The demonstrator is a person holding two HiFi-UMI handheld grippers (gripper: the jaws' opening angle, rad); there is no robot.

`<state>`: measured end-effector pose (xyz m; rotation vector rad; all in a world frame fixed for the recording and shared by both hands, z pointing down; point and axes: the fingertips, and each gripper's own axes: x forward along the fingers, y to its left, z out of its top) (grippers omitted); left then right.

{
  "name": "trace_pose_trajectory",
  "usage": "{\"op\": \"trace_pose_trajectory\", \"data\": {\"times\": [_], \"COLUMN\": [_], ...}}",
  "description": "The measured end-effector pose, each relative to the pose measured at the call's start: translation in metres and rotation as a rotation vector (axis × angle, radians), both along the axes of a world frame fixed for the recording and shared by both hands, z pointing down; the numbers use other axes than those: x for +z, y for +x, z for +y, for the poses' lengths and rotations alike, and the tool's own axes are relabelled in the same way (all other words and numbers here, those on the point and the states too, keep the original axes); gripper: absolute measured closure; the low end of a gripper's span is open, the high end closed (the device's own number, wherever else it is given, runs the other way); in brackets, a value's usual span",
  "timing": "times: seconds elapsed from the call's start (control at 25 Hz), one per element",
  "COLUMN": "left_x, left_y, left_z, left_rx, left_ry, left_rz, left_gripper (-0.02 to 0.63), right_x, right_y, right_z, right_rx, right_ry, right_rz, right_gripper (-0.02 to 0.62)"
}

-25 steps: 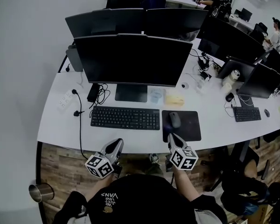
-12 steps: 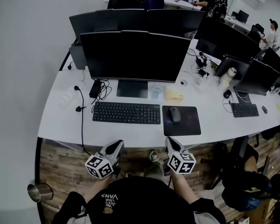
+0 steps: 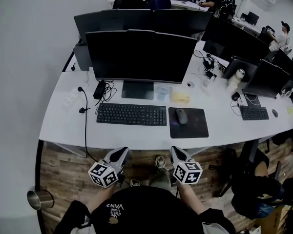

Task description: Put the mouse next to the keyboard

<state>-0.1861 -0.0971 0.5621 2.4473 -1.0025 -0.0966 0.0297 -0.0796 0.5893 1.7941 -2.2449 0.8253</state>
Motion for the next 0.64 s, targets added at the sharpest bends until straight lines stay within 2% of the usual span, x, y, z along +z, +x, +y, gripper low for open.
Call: {"op": "trace_pose_trajectory", "data": {"times": [0.64], "left_x": [0.0], "left_y": [0.026], "left_z": [0.022], "left_rx": [0.047], "left_ry": [0.024], "left_rz": [-0.034], "left_gripper": [0.604], "right_x": [-0.001], "right_y": [0.013], "right_z": [0.026], "right_rx": [0.014], "right_ry": [0.014], "right_rz": [-0.007], "right_gripper": [0.591]}}
